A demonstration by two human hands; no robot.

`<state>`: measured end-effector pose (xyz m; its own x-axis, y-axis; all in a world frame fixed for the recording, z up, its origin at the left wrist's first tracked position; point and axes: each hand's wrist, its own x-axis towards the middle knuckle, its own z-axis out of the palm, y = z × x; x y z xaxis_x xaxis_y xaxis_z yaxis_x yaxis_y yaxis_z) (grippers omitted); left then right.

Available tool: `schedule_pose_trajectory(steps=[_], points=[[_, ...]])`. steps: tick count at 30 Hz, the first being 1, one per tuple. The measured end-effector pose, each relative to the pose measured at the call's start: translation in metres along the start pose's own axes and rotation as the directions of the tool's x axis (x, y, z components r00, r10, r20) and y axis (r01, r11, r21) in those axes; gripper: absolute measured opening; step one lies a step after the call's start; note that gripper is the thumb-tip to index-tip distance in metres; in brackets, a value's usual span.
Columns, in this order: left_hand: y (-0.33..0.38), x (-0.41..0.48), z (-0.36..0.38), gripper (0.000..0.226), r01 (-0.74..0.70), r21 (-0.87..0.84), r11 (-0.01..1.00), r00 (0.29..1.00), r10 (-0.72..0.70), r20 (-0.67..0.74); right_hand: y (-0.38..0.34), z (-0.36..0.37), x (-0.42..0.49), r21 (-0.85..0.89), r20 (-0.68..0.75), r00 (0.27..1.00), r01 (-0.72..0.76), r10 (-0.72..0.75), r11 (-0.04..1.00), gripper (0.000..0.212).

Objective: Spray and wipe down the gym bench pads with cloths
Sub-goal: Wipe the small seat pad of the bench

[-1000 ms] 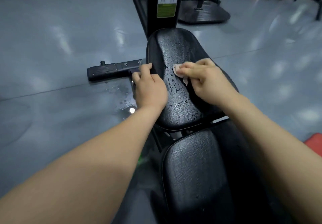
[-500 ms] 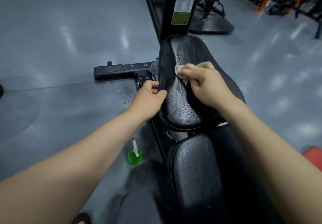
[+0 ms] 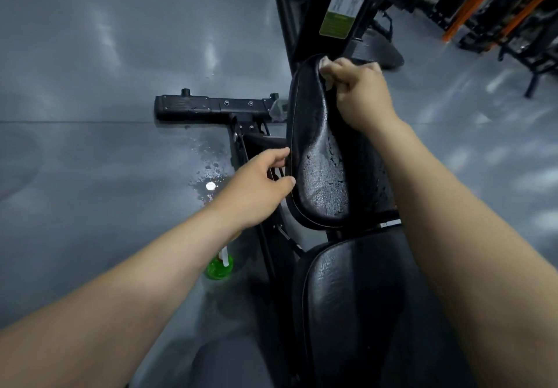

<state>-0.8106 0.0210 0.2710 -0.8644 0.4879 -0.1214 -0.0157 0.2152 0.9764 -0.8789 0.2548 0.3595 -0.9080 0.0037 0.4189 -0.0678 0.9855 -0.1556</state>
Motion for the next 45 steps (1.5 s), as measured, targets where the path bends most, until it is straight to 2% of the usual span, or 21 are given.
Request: schedule_pose_trajectory(steps=[4,7,10,15,17,21,26,28,32,35,39,42,45], points=[[0.002,-0.002,-0.005,0.06,-0.022,0.031,0.999,0.999,0.02,0.043,-0.023,-0.011,-0.065,-0.011,0.072,0.983,0.172,-0.171,0.985,0.043],[0.007,-0.003,-0.01,0.059,-0.012,0.062,0.998,0.998,0.008,0.058,-0.021,-0.012,-0.066,-0.039,0.098,0.968,0.236,-0.231,0.971,0.045],[0.01,-0.006,-0.012,0.06,-0.007,0.091,0.996,0.997,0.0,0.073,-0.009,-0.006,-0.015,-0.07,0.056,0.989,0.144,-0.14,0.987,0.04],[0.013,-0.009,-0.013,0.06,0.024,0.046,0.999,0.994,-0.029,0.103,0.004,0.012,0.044,-0.071,0.008,0.998,-0.069,0.069,0.995,0.046],[0.013,-0.009,-0.013,0.06,0.03,0.029,0.999,0.993,-0.033,0.112,-0.006,0.012,0.032,-0.095,0.03,1.0,-0.005,0.008,0.995,0.045],[0.013,-0.01,-0.014,0.058,0.041,0.018,0.999,0.993,-0.042,0.113,-0.033,-0.007,-0.027,-0.097,0.179,0.958,0.246,-0.226,0.964,0.04],[0.014,-0.009,-0.014,0.057,0.029,0.049,0.998,0.993,-0.035,0.117,-0.043,-0.026,-0.069,0.015,0.253,0.906,0.347,-0.339,0.938,0.042],[0.013,-0.009,-0.013,0.058,0.026,0.056,0.998,0.991,-0.032,0.127,-0.034,-0.019,-0.044,-0.04,0.219,0.929,0.315,-0.299,0.948,0.04],[0.008,-0.012,-0.011,0.059,0.028,0.04,0.999,0.992,-0.033,0.125,-0.025,-0.002,0.008,-0.1,0.168,0.979,0.136,-0.118,0.986,0.053],[0.01,-0.01,-0.009,0.056,0.034,-0.029,0.999,0.996,-0.031,0.083,-0.035,-0.004,-0.004,-0.064,0.178,0.978,0.126,-0.113,0.99,0.051],[0.015,-0.011,-0.007,0.058,0.093,-0.159,0.983,0.994,-0.083,0.069,-0.044,-0.018,-0.06,0.036,0.204,0.958,0.2,-0.203,0.979,0.051],[0.017,-0.012,-0.008,0.058,0.158,-0.293,0.943,0.987,-0.142,0.075,-0.046,-0.026,-0.095,0.105,0.154,0.953,0.247,-0.261,0.963,0.042],[0.018,-0.012,-0.011,0.055,0.222,-0.383,0.897,0.975,-0.203,0.09,-0.047,-0.029,-0.129,0.166,0.177,0.942,0.257,-0.285,0.952,0.045]])
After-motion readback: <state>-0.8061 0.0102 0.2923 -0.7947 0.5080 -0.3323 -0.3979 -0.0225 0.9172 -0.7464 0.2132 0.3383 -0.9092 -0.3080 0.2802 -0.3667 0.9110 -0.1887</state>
